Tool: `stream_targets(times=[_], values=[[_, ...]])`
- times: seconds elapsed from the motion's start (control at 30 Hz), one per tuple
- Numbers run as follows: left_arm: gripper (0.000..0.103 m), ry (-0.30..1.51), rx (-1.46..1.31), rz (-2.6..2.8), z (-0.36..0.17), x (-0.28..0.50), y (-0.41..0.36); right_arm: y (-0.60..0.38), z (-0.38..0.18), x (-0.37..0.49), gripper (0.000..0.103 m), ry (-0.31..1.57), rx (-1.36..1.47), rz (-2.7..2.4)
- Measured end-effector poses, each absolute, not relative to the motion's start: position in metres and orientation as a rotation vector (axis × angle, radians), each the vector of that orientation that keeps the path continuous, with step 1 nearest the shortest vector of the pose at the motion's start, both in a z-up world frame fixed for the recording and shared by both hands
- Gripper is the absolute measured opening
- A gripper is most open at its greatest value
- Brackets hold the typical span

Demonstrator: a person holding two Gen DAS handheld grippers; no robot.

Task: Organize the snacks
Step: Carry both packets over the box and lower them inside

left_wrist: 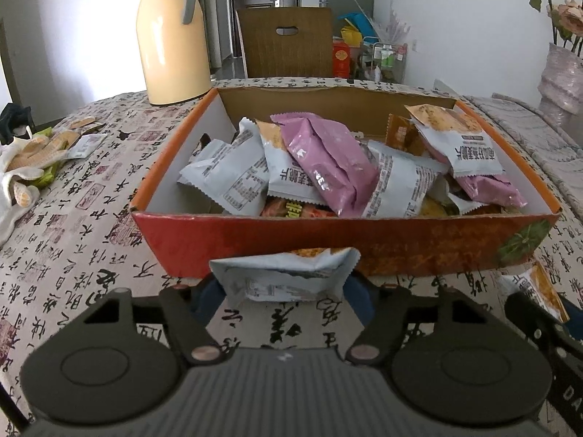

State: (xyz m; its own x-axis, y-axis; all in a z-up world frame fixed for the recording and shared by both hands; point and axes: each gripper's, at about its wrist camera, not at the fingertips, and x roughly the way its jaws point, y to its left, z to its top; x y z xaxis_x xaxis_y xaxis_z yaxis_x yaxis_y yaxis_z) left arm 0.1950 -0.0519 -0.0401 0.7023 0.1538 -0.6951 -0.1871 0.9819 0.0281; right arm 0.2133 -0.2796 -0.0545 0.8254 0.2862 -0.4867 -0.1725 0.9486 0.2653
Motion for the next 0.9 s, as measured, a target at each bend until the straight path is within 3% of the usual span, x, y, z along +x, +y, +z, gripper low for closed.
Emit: stream_targets(times=[0.47, 0.9], values=[[0.068, 0.739, -0.016, 0.140, -0.030, 0.168, -0.054, -0.279, -0.053, 0.211, 0.049, 0.536, 0.204, 0.234], [0.068, 0.581, -0.003, 0.056, 0.016, 0.141, -0.051, -0.267, -0.028, 0.198, 0.049, 0.459, 0.143, 0.274]])
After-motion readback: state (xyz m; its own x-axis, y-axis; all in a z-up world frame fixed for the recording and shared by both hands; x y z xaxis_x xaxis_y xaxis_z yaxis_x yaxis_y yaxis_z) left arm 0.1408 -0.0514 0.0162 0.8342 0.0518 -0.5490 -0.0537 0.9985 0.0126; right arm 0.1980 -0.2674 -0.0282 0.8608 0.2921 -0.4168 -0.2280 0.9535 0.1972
